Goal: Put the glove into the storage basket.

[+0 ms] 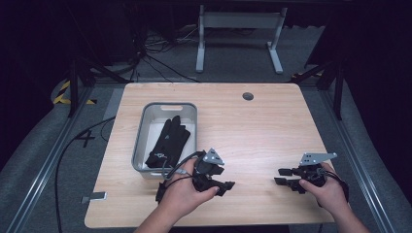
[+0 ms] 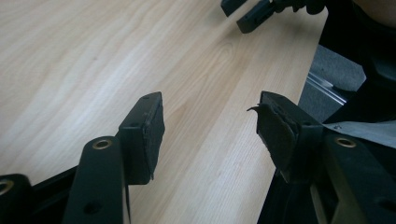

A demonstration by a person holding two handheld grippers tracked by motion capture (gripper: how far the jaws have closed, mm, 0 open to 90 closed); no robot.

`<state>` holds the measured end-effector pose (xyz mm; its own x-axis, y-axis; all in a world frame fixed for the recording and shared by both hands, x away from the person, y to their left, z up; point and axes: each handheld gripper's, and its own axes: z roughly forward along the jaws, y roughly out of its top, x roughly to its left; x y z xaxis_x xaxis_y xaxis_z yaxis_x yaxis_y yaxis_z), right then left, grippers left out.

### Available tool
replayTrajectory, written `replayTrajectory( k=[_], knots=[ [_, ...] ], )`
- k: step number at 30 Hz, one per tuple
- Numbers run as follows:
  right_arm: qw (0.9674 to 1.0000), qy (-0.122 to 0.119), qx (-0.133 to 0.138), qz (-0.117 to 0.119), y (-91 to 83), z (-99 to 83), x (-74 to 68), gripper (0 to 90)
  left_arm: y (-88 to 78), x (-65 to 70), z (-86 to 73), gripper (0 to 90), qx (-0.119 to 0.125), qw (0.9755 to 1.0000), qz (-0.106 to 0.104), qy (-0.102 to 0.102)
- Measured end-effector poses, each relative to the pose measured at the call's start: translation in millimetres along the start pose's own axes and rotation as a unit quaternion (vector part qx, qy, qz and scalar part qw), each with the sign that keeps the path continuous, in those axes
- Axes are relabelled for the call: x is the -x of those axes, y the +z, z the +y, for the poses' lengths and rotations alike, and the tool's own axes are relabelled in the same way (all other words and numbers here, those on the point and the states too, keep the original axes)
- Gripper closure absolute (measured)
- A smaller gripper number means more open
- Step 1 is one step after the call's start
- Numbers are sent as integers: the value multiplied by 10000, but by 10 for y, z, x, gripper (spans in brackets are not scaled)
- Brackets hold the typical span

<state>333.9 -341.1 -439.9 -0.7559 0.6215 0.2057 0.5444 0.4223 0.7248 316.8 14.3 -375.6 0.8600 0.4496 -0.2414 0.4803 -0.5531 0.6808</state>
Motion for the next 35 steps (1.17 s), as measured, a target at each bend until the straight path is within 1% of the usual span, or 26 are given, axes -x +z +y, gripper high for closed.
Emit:
replayTrajectory(
  k=[3,4,6,9,10,14,16,17,19,21,25,28,30,35],
  knots=[
    [10000,-22,1,11,10,-1,-1,544,190,29,-29,421,-157,9998,-113,86],
    [10000,-23,3,12,10,-1,-1,543,271,37,-50,419,-222,9995,-168,146],
    [10000,-28,4,13,6,-2,2,542,365,42,-85,415,-285,9991,-177,266],
    [10000,-17,-1,7,0,-7,1,541,453,45,-121,408,-243,9989,-147,371],
    [10000,-18,1,13,0,-8,1,541,481,45,-133,401,-263,9988,-178,361],
    [10000,-44,26,8,10,-16,0,541,569,43,-188,392,-248,9987,-92,425],
    [10000,-62,33,8,17,-19,-5,540,593,46,-221,395,-143,9984,-22,554],
    [10000,-53,28,-3,24,-21,-11,540,610,38,-239,395,-142,9981,13,605],
    [9999,-126,32,-67,37,-25,-17,536,637,26,-269,395,-188,9982,-16,577],
    [9996,-220,-31,-178,59,-32,-28,532,649,30,-289,397,-152,9981,8,589],
    [9995,-260,-26,-166,84,-36,-36,529,694,50,-303,395,-188,9980,-26,605],
    [9996,-247,-4,-155,80,-37,-37,527,725,58,-319,395,-318,9977,-51,593],
    [9996,-242,1,-144,76,-37,-34,527,734,47,-325,394,-300,9976,-53,615],
    [9996,-234,19,-126,77,-34,-35,524,720,35,-321,388,-280,9979,-52,590]
  ],
)
